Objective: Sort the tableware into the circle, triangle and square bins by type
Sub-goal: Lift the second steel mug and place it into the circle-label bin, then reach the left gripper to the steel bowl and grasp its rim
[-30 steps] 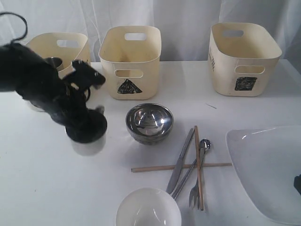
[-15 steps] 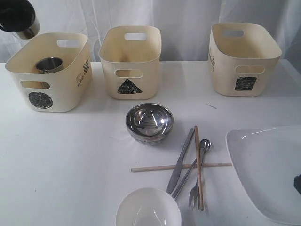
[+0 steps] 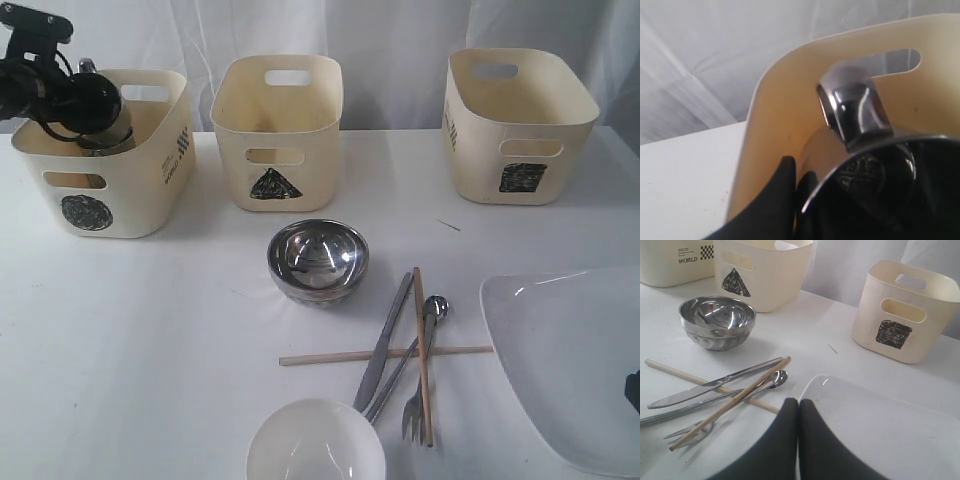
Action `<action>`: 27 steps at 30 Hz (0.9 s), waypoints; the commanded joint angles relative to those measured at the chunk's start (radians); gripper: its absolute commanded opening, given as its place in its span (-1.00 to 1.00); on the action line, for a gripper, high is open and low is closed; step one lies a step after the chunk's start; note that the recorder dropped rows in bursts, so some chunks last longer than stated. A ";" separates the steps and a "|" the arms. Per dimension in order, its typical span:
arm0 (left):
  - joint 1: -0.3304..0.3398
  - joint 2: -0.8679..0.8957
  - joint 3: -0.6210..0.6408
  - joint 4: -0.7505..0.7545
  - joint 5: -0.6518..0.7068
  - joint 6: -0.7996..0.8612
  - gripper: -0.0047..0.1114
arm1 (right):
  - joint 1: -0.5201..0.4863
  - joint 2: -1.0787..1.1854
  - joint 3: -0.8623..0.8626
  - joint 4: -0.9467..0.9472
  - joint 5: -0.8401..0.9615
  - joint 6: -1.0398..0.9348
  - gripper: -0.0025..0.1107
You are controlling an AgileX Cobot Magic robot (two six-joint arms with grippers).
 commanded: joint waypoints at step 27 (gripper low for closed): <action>-0.283 -0.304 -0.005 -0.004 0.421 -0.013 -0.14 | 0.004 -0.006 -0.001 -0.002 -0.010 0.002 -0.96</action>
